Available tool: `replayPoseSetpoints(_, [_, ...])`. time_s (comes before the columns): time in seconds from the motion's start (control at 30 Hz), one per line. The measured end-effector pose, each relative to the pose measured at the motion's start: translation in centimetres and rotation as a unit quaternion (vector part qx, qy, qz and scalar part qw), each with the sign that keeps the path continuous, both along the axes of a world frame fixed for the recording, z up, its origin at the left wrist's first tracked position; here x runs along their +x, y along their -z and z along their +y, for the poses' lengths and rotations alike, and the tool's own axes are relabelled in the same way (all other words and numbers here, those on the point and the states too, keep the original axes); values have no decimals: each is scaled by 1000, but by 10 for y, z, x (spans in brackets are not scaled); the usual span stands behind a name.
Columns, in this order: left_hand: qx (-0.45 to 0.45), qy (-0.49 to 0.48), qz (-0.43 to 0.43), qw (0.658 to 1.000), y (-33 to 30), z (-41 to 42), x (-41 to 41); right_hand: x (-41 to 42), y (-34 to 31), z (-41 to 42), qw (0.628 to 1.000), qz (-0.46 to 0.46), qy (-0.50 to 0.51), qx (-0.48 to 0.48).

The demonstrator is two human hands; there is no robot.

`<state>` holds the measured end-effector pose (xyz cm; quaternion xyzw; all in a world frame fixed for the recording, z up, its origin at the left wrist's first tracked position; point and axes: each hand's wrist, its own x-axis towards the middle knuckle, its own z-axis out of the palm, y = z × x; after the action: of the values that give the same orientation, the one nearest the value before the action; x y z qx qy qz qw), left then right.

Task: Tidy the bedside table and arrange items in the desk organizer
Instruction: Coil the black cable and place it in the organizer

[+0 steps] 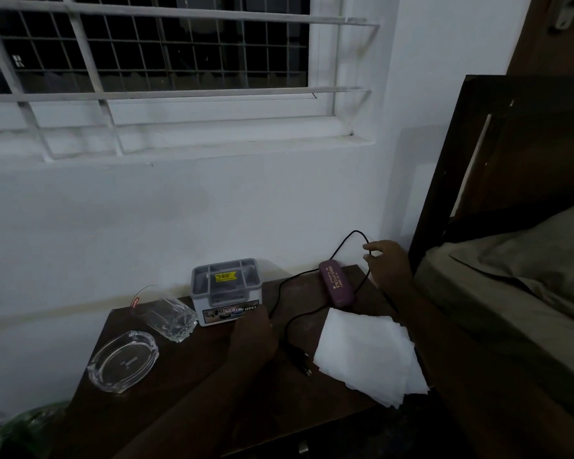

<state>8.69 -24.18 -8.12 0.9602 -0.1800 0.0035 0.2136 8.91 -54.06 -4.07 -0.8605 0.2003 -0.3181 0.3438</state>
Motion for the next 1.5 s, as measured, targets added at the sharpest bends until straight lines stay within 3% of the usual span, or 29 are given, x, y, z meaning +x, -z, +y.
replayPoseSetpoints(0.3, [-4,-60,22,998,0,-7,6,0,-15,11,998,-48,-20,-29])
replayPoseSetpoints(0.5, [52,-66,26,996,-3,-17,1,1,-29,15,993,-66,-49,82])
replayPoseSetpoints(0.6, [71,-33,-18,997,-8,-18,-4,2,-39,18,990,-66,-59,110])
replayPoseSetpoints(0.67, [47,-58,1,997,-16,-18,-5,1,-49,22,985,-72,-80,134])
replayPoseSetpoints(0.73, [46,-24,-11,999,-14,-18,5,0,-59,25,982,-84,-97,141])
replayPoseSetpoints(0.83, [-92,-28,42,994,-48,-22,14,1,-72,36,974,-108,-123,159])
replayPoseSetpoints(0.93, [-296,-60,105,948,-92,-12,21,0,-81,54,965,-120,-164,167])
replayPoseSetpoints(1.03, [-520,-66,263,810,-133,9,22,-4,-83,75,959,-111,-209,155])
replayPoseSetpoints(1.13, [-608,-46,360,706,-164,37,21,-7,-76,93,957,-76,-260,103])
replayPoseSetpoints(1.2, [-634,-17,408,657,-178,58,21,-7,-72,105,955,-39,-290,40])
replayPoseSetpoints(1.3, [-635,49,432,638,-188,83,15,-2,-69,128,956,62,-256,-127])
replayPoseSetpoints(1.37, [-644,106,433,622,-193,94,9,-1,-82,154,952,29,-235,-196])
replayPoseSetpoints(1.43, [-642,154,420,623,-197,100,4,2,-101,187,930,-57,-312,-188])
replayPoseSetpoints(1.5, [-629,180,401,642,-201,105,1,4,-117,219,904,-95,-405,-103])
